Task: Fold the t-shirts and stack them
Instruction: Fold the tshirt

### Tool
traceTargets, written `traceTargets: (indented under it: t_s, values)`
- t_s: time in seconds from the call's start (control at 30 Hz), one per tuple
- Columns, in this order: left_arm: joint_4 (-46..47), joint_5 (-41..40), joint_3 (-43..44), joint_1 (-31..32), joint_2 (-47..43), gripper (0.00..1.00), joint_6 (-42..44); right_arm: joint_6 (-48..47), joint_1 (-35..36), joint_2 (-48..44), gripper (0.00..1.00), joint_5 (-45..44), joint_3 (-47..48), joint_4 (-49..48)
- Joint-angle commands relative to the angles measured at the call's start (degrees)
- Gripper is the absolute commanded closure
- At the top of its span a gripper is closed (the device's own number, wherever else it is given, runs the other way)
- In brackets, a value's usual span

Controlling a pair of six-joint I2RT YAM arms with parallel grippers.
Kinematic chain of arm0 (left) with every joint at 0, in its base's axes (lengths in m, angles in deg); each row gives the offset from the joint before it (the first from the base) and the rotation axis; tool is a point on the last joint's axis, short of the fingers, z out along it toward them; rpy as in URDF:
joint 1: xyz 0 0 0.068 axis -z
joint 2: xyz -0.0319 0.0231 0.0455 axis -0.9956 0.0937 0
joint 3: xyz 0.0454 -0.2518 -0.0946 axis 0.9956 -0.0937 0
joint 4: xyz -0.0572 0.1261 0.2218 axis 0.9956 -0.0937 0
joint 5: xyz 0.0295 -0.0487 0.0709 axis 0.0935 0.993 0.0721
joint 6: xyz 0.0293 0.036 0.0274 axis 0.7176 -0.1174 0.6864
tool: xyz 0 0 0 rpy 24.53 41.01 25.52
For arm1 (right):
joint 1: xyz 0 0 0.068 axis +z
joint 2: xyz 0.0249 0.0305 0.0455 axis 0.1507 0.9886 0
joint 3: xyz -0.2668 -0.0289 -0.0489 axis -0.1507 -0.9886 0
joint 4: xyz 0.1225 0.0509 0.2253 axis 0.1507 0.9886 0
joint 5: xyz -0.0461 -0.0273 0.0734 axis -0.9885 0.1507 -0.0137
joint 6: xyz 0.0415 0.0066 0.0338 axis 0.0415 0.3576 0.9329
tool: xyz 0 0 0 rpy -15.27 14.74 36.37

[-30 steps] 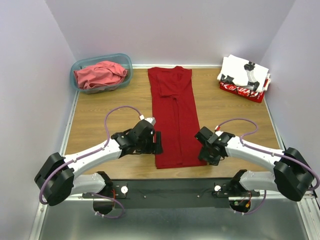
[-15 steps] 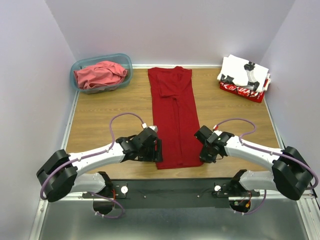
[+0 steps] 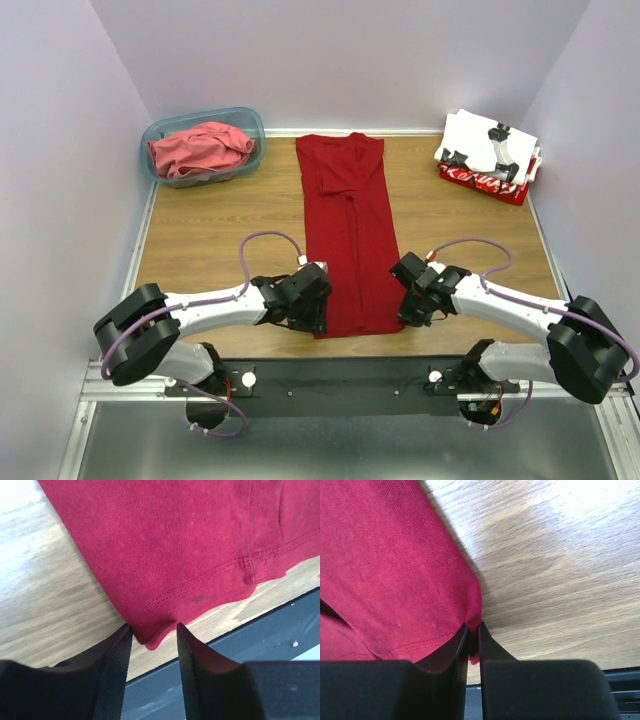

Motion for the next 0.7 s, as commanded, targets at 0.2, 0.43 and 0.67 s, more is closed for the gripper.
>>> traceTargets:
  t_s: [0.2,0.43,0.67]
  values:
    - [-5.1,-2.2,-0.1,2.2,-0.1,0.57,-1.8,1.0,0.0,0.3,0.82,0.9,-3.2,1.6]
    - [-3.5,-2.3,-0.5,2.6,0.8,0.63,-1.5,0.7,0.0,-0.1,0.82,0.8,-3.0,1.6]
    - [-0.7,-3.0,-0.4,2.7,3.3,1.00,1.3,-0.8,0.0,-0.1,0.90,1.9,-1.7,2.0]
